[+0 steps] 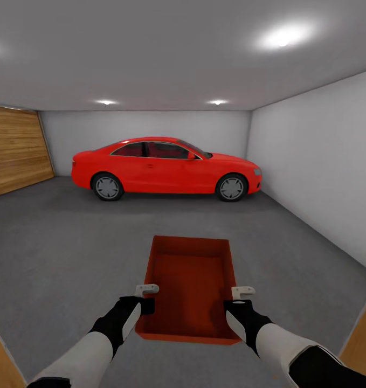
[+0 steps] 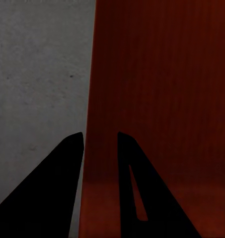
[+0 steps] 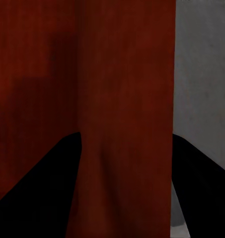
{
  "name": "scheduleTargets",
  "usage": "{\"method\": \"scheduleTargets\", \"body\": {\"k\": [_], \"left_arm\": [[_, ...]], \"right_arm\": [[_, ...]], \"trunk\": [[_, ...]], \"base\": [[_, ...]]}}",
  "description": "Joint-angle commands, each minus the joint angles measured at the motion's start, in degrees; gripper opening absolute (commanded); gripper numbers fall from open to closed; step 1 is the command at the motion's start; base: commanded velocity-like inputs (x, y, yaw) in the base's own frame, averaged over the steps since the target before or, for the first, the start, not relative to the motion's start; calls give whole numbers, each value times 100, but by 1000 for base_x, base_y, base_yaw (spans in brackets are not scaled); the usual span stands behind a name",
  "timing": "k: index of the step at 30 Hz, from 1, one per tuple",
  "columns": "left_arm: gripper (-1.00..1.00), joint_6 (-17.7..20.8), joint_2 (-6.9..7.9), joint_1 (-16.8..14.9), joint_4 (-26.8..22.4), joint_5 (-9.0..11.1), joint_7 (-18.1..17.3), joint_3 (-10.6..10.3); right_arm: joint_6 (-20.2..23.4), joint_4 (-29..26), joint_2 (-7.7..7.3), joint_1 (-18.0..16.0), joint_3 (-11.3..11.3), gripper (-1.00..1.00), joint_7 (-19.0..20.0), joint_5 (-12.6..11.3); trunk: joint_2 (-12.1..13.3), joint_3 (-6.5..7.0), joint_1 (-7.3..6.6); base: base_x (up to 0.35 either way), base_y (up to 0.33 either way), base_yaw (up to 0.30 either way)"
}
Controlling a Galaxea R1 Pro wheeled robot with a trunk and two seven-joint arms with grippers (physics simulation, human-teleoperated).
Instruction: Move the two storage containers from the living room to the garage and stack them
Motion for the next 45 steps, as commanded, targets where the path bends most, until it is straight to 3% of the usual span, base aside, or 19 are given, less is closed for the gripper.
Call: {"method": "scheduleTargets", "body": {"k": [1, 45], "left_arm": [[-100, 31, -16, 4, 1, 23, 54, -39], [-100, 31, -15, 4, 10, 23, 54, -39]], "right_arm": [[53, -133, 2, -3, -12, -100, -45, 63], [55, -133, 1, -3, -10, -100, -45, 63]], "trunk": [[-4, -2, 5], [-4, -2, 5]], "base": [[322, 0, 0], [322, 0, 0]]}}
